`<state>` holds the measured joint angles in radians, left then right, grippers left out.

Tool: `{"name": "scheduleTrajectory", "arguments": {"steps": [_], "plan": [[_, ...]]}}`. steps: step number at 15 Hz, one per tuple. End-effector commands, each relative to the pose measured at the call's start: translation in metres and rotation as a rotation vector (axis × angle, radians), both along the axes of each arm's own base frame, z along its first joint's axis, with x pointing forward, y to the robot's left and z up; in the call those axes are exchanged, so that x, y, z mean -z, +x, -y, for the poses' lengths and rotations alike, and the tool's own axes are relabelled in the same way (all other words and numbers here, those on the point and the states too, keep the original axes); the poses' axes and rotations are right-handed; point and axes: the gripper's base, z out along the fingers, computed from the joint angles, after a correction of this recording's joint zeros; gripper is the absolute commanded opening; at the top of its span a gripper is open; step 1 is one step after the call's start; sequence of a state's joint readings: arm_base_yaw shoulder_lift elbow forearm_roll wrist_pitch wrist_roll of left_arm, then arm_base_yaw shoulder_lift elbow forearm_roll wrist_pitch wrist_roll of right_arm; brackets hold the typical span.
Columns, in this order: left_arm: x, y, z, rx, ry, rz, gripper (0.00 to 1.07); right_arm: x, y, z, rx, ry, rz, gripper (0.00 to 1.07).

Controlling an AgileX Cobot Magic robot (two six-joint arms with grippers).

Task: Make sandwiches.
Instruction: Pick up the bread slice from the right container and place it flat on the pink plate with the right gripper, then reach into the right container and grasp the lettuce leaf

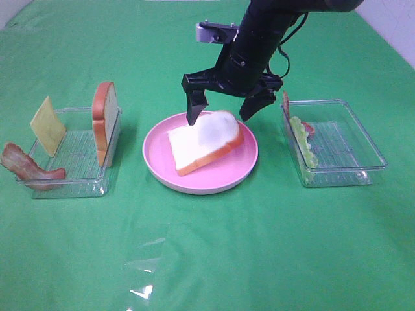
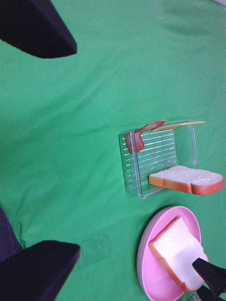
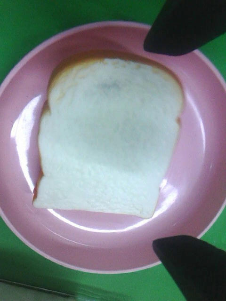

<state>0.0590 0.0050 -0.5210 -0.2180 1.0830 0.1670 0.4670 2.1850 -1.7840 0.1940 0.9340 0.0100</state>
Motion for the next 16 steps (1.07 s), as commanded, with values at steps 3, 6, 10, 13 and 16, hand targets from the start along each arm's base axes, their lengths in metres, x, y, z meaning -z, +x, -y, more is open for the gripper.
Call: {"name": "scheduleTrajectory", "arguments": {"steps": [3, 6, 10, 13, 16], "plan": [[0.0, 0.0, 0.0, -0.006, -0.005, -0.003, 1.0, -0.051, -0.008, 0.012, -0.053, -0.081, 0.056, 0.99], [0.0, 0.0, 0.0, -0.006, -0.005, -0.003, 1.0, -0.088, -0.015, 0.022, -0.073, -0.162, 0.034, 0.99], [0.0, 0.0, 0.0, -0.006, -0.005, -0.003, 1.0, -0.124, -0.027, 0.038, -0.059, -0.239, 0.092, 0.99], [0.0, 0.0, 0.0, -0.006, -0.005, -0.003, 1.0, -0.15, -0.037, 0.046, -0.045, -0.24, 0.16, 0.99], [0.0, 0.0, 0.0, -0.006, -0.005, -0.003, 1.0, -0.151, -0.036, 0.049, -0.021, -0.254, 0.169, 0.99]]}}
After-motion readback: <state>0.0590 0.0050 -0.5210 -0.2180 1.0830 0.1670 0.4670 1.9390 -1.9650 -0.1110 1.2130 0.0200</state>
